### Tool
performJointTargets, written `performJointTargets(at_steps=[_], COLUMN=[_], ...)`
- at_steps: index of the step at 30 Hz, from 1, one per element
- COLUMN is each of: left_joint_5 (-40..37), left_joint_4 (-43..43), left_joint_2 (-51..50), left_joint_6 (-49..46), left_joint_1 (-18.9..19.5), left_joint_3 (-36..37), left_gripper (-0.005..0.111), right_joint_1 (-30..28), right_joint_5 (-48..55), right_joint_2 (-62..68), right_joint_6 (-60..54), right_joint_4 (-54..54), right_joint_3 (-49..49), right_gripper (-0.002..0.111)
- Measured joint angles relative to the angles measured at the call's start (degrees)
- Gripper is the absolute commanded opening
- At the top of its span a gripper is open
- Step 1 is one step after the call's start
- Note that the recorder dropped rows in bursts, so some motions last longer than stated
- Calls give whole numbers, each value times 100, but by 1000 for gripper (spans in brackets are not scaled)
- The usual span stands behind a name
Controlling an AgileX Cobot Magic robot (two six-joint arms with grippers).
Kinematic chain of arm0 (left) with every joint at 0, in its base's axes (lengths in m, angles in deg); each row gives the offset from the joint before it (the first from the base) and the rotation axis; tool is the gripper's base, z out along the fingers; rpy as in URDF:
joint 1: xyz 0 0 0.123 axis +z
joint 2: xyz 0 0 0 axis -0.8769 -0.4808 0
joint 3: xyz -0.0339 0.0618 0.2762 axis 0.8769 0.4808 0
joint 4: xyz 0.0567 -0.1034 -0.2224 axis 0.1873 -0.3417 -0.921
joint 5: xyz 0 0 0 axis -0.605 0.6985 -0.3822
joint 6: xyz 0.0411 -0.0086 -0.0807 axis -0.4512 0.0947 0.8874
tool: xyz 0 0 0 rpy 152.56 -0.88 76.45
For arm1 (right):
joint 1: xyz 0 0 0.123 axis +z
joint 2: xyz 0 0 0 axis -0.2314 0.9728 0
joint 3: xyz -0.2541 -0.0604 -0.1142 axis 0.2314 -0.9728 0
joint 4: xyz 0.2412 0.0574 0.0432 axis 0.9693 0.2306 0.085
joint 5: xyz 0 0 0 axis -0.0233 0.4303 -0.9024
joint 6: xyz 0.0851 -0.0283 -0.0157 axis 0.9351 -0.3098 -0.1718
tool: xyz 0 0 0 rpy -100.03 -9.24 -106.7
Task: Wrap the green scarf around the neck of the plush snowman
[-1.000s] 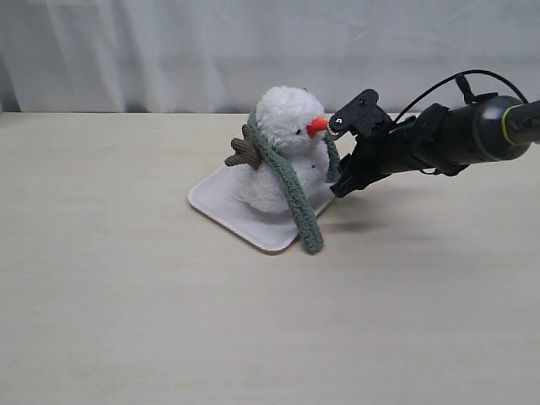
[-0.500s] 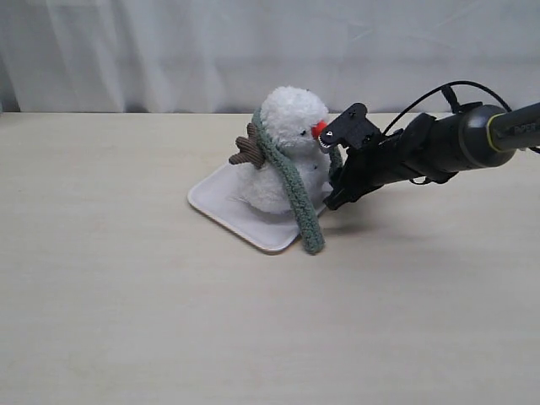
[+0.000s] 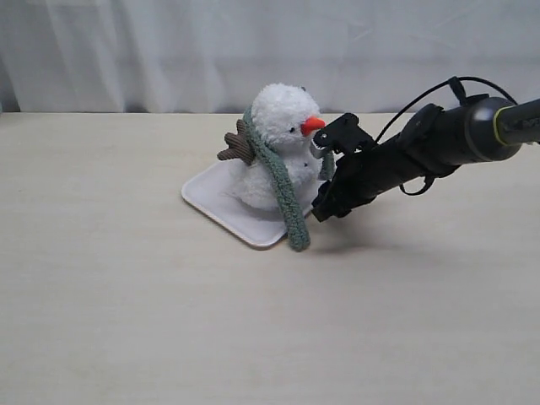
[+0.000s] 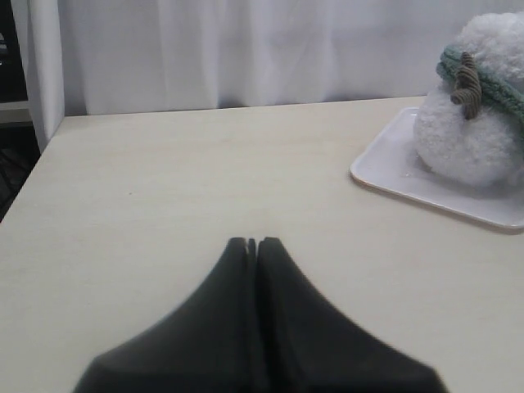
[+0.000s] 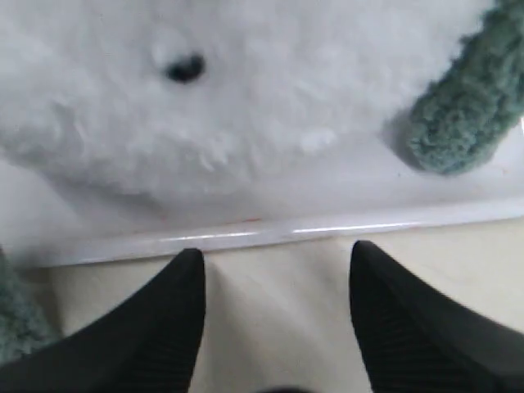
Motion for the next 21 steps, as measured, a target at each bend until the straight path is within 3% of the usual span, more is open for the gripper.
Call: performJointTargets(at_steps=[9,21], left_joint_5=[0,0], left_joint_4=[0,0], left_joint_2=[0,0], left_joint_6=[0,0], left_joint_1=[0,0], left_joint_3=[0,0], left_gripper=[0,0], right_joint_1=[0,-299], right_joint_5=[121,82], right_joint_2=[-468,-624], right_joint_6=[75,305], right_joint_4=[35,-68], right_joint_3=[0,0], right_gripper=[50,7])
